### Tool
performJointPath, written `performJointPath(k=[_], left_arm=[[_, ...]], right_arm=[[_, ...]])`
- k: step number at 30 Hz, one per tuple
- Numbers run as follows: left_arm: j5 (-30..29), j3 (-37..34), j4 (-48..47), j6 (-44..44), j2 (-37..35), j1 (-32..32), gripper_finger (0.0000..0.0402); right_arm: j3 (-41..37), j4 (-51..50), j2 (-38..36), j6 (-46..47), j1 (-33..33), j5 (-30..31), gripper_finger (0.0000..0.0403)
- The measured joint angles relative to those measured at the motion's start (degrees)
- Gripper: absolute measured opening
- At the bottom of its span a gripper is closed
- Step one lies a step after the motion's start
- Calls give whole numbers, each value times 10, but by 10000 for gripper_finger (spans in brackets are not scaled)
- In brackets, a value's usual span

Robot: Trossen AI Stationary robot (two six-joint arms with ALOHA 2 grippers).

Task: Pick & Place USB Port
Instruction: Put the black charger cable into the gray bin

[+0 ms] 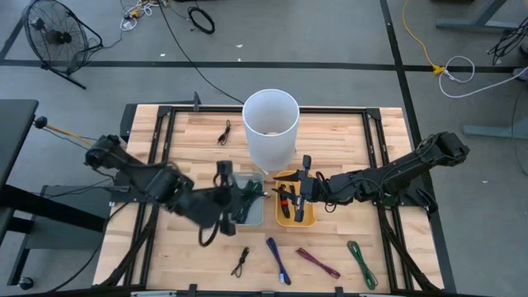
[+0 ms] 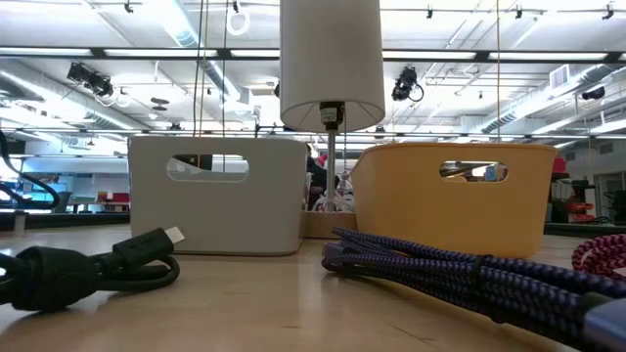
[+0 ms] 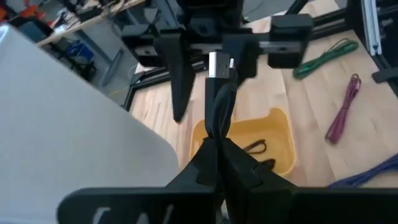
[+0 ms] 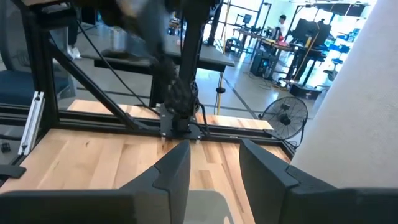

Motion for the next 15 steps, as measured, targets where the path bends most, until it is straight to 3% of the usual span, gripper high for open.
performJointPath(k=[5, 15], left_arm=[[82, 0, 23, 17, 0, 62, 4], [179, -17, 72, 33, 11, 124, 4]], right_arm=[[0, 1, 0, 0, 2, -2, 141], [0, 18, 0, -19, 8, -1, 141]])
